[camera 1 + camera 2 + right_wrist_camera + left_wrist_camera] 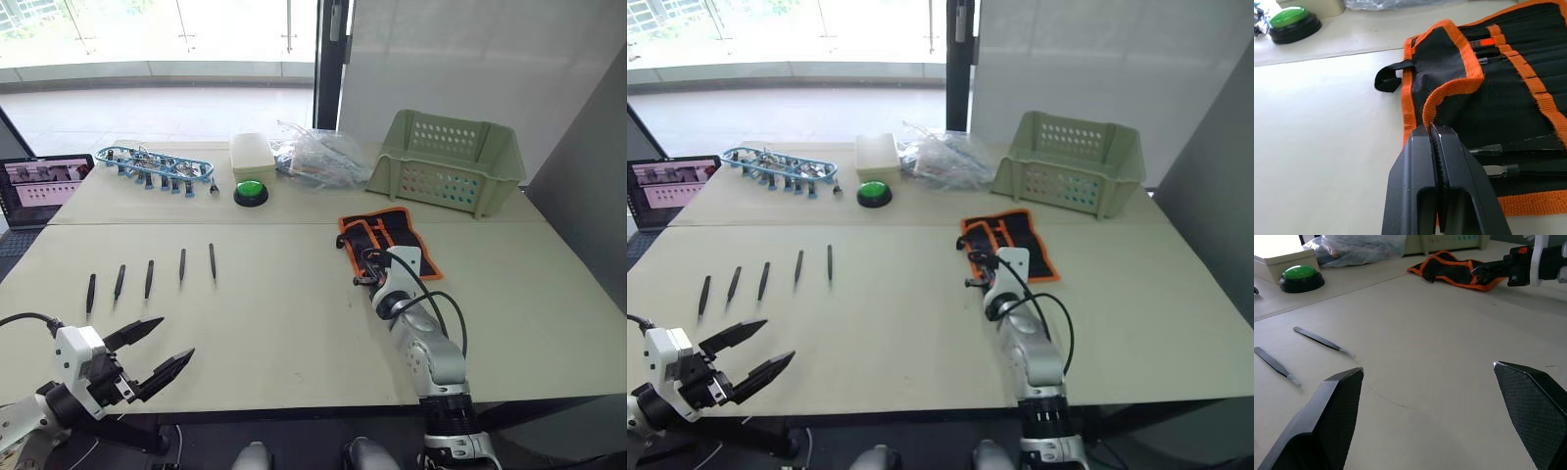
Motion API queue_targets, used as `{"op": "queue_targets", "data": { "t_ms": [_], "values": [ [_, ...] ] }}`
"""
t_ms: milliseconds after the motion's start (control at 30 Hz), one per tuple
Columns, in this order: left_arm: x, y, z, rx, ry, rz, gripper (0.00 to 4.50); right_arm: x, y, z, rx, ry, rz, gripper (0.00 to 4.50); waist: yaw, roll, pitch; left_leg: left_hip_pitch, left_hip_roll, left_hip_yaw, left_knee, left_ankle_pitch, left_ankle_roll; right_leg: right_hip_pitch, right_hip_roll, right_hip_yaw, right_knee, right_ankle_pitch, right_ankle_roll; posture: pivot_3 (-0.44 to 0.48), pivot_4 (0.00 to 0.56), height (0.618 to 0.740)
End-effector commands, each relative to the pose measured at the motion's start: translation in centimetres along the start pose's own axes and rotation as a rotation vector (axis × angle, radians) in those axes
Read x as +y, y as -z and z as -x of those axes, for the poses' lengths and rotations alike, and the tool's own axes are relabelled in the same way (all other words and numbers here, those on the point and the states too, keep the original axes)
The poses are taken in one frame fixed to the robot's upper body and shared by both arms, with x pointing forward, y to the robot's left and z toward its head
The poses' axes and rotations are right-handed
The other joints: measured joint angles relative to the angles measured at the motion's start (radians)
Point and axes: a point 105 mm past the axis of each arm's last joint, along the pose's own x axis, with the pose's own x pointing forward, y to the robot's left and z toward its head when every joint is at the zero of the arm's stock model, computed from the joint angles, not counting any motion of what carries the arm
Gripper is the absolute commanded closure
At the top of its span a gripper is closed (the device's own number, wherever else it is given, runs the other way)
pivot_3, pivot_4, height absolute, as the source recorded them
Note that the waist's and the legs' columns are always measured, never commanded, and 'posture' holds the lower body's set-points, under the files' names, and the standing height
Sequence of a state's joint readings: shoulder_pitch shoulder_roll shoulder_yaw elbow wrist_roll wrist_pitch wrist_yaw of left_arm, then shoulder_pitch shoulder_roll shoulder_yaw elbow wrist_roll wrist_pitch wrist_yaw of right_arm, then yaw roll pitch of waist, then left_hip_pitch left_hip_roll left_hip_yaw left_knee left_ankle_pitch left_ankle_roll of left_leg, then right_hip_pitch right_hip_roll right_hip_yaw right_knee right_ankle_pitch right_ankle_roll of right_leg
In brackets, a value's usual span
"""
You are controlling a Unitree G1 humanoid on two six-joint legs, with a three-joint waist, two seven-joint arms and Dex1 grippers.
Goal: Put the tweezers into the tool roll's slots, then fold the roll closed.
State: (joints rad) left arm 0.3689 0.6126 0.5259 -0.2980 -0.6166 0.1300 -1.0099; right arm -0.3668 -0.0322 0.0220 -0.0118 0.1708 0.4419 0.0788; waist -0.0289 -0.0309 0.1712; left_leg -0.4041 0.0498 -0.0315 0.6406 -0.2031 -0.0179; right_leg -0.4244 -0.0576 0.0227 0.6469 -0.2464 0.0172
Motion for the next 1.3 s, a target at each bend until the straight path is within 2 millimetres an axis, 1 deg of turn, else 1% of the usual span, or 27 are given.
{"op": "queue_targets", "data": {
  "t_ms": [33, 100, 133, 233, 300, 367, 433, 467, 567, 733, 767, 833, 867, 900, 933, 967, 1000, 1033, 1100, 1167, 1233, 1300],
  "values": [
    [0.0, -0.6, -0.2, -0.014, 0.008, -0.025, 0.00, 3.4, -1.8, 1.1, -0.115, -0.206, 0.219, 4.49, -0.002, 0.000, 0.000, 0.000, 0.000, 0.000, 0.000, 0.000, 0.000, 0.000, 0.000, 0.000, 0.000, 0.000, 0.000, 0.000, 0.150, 0.721],
    [0.1, -0.6, -0.4, -0.019, 0.012, -0.021, 0.00, 5.5, -1.0, 2.4, -0.140, -0.358, 0.391, 4.49, -0.002, 0.000, 0.000, 0.000, 0.000, 0.000, 0.000, 0.000, 0.000, 0.000, 0.000, 0.000, 0.000, -0.001, -0.001, 0.000, 0.150, 0.721],
    [0.2, -0.7, -0.5, -0.022, 0.014, -0.017, 0.00, 6.1, -0.4, 3.1, -0.150, -0.414, 0.472, 4.49, -0.002, 0.000, 0.000, 0.000, 0.000, 0.001, 0.000, 0.000, 0.000, 0.000, 0.000, 0.000, 0.000, -0.001, -0.001, 0.000, 0.150, 0.721],
    [0.2, -0.8, -0.9, -0.027, 0.029, -0.007, 0.00, 6.7, 0.9, 4.5, -0.183, -0.521, 0.672, 4.49, -0.004, 0.000, 0.000, 0.000, 0.000, 0.001, 0.000, 0.000, 0.000, 0.000, 0.000, 0.000, -0.001, -0.001, -0.001, 0.000, 0.150, 0.721],
    [0.2, -0.8, -1.3, -0.021, 0.047, -0.003, 0.00, 7.0, 1.3, 5.4, -0.212, -0.581, 0.738, 4.49, -0.004, -0.001, 0.000, 0.000, 0.000, 0.001, 0.000, 0.000, 0.000, 0.000, 0.000, 0.000, 0.000, -0.001, -0.001, 0.000, 0.150, 0.721],
    [0.2, -1.0, -2.1, -0.018, 0.085, -0.006, 0.00, 7.2, 1.7, 6.9, -0.237, -0.679, 0.813, 4.49, 0.002, -0.001, 0.000, 0.001, 0.000, 0.001, 0.000, 0.000, 0.000, 0.000, 0.000, 0.000, -0.001, -0.001, -0.001, 0.000, 0.150, 0.721],
    [0.2, -1.1, -2.5, -0.014, 0.118, -0.016, 0.00, 7.4, 2.3, 8.0, -0.243, -0.761, 0.871, 4.49, 0.004, -0.001, 0.000, 0.001, 0.000, 0.001, 0.000, 0.000, 0.000, 0.000, 0.000, 0.000, -0.001, -0.002, -0.002, 0.000, 0.150, 0.721],
    [0.2, -1.2, -2.8, -0.012, 0.135, -0.020, 0.00, 7.4, 2.5, 8.4, -0.241, -0.793, 0.889, 4.49, 0.006, -0.001, 0.000, 0.001, 0.000, 0.002, 0.000, 0.000, 0.000, 0.001, 0.000, 0.001, -0.001, -0.002, -0.002, 0.000, 0.150, 0.721],
    [0.5, -1.6, -4.3, -0.006, 0.218, -0.064, 0.00, 7.4, 3.1, 9.8, -0.230, -0.904, 0.926, 4.49, 0.011, -0.001, 0.000, 0.001, 0.000, 0.002, 0.000, 0.000, 0.000, 0.001, 0.000, 0.001, -0.001, -0.002, -0.002, 0.000, 0.150, 0.721],
    [0.7, -1.8, -5.9, 0.009, 0.312, -0.143, 0.00, 7.4, 3.3, 10.6, -0.221, -0.965, 0.921, 4.49, 0.013, -0.002, 0.000, 0.003, 0.000, 0.004, 0.000, 0.000, 0.000, 0.001, 0.001, 0.003, 0.000, -0.001, -0.001, 0.000, 0.150, 0.721],
    [0.5, -1.6, -6.7, 0.020, 0.370, -0.191, 0.00, 7.3, 3.4, 10.8, -0.213, -0.988, 0.932, 4.49, 0.014, -0.002, 0.000, 0.003, 0.000, 0.004, 0.000, 0.000, 0.000, 0.001, 0.001, 0.003, 0.000, -0.001, 0.000, 0.000, 0.150, 0.721],
    [0.4, -1.5, -7.7, 0.036, 0.440, -0.251, 0.00, 7.2, 3.6, 11.0, -0.203, -1.013, 0.947, 4.49, 0.017, -0.002, 0.000, 0.003, 0.000, 0.004, 0.000, 0.000, 0.000, 0.001, 0.001, 0.003, 0.000, 0.000, 0.001, 0.000, 0.150, 0.721],
    [0.1, -1.3, -9.1, 0.048, 0.525, -0.353, 0.00, 7.1, 3.7, 11.0, -0.192, -1.025, 0.958, 4.49, 0.018, -0.002, -0.001, 0.003, 0.000, 0.005, 0.001, 0.000, 0.000, 0.001, 0.001, 0.003, 0.000, 0.000, 0.001, 0.000, 0.150, 0.721],
    [-0.1, -1.1, -10.0, 0.058, 0.585, -0.426, 0.00, 6.9, 3.8, 11.0, -0.186, -1.031, 0.963, 4.49, 0.023, -0.002, 0.000, 0.003, -0.001, 0.005, 0.001, 0.000, 0.000, 0.001, 0.001, 0.004, 0.000, 0.000, 0.001, 0.000, 0.150, 0.721],
    [0.0, -1.3, -12.0, 0.059, 0.642, -0.527, 0.00, 6.9, 3.8, 10.8, -0.184, -1.029, 0.967, 4.49, 0.034, -0.002, 0.000, 0.003, -0.001, 0.005, 0.001, 0.000, 0.000, 0.002, 0.001, 0.004, 0.000, 0.000, 0.001, 0.000, 0.150, 0.721],
    [0.1, -1.6, -13.3, 0.061, 0.682, -0.598, 0.00, 6.8, 3.7, 10.7, -0.184, -1.027, 0.968, 4.49, 0.042, -0.002, 0.000, 0.003, -0.001, 0.004, 0.002, 0.000, 0.000, 0.002, 0.001, 0.004, 0.000, 0.000, 0.000, 0.000, 0.150, 0.721],
    [0.4, -2.2, -14.8, 0.050, 0.705, -0.642, 0.00, 7.0, 3.6, 10.7, -0.189, -1.026, 0.966, 4.49, 0.045, -0.002, 0.000, 0.001, -0.001, 0.004, 0.004, 0.000, 0.000, 0.002, 0.002, 0.004, 0.000, 0.001, -0.001, 0.000, 0.150, 0.721],
    [0.6, -2.6, -15.8, 0.043, 0.723, -0.672, 0.00, 7.1, 3.5, 10.7, -0.192, -1.025, 0.964, 4.49, 0.045, -0.003, -0.001, 0.000, -0.001, 0.004, 0.005, 0.001, 0.000, 0.002, 0.002, 0.004, 0.000, 0.003, 0.001, 0.000, 0.150, 0.721],
    [0.7, -2.8, -17.1, 0.053, 0.765, -0.752, 0.00, 7.1, 3.5, 10.7, -0.189, -1.022, 0.961, 4.49, 0.039, -0.003, -0.001, -0.001, -0.002, 0.005, 0.008, 0.001, 0.000, 0.002, 0.003, 0.006, -0.001, 0.006, 0.006, 0.000, 0.150, 0.721],
    [0.8, -2.6, -17.9, 0.064, 0.792, -0.806, 0.00, 7.1, 3.6, 10.7, -0.184, -1.016, 0.962, 4.49, 0.021, -0.003, -0.001, -0.002, -0.002, 0.007, 0.008, 0.000, 0.001, 0.001, 0.003, 0.010, -0.004, 0.006, 0.008, 0.000, 0.150, 0.721],
    [0.2, -2.6, -18.6, 0.061, 0.831, -0.884, 0.00, 6.9, 3.5, 10.7, -0.180, -1.002, 0.961, 4.49, 0.008, -0.003, -0.001, -0.001, -0.003, 0.008, 0.006, -0.001, 0.002, 0.001, 0.002, 0.012, -0.004, 0.007, 0.008, 0.000, 0.150, 0.721],
    [-0.2, -2.4, -19.1, 0.059, 0.866, -0.942, 0.00, 6.9, 3.5, 10.7, -0.177, -0.990, 0.960, 4.49, 0.014, -0.004, -0.001, -0.002, -0.003, 0.009, 0.005, -0.002, 0.005, 0.000, 0.003, 0.014, -0.003, 0.008, 0.006, 0.000, 0.150, 0.721]
  ]
}}
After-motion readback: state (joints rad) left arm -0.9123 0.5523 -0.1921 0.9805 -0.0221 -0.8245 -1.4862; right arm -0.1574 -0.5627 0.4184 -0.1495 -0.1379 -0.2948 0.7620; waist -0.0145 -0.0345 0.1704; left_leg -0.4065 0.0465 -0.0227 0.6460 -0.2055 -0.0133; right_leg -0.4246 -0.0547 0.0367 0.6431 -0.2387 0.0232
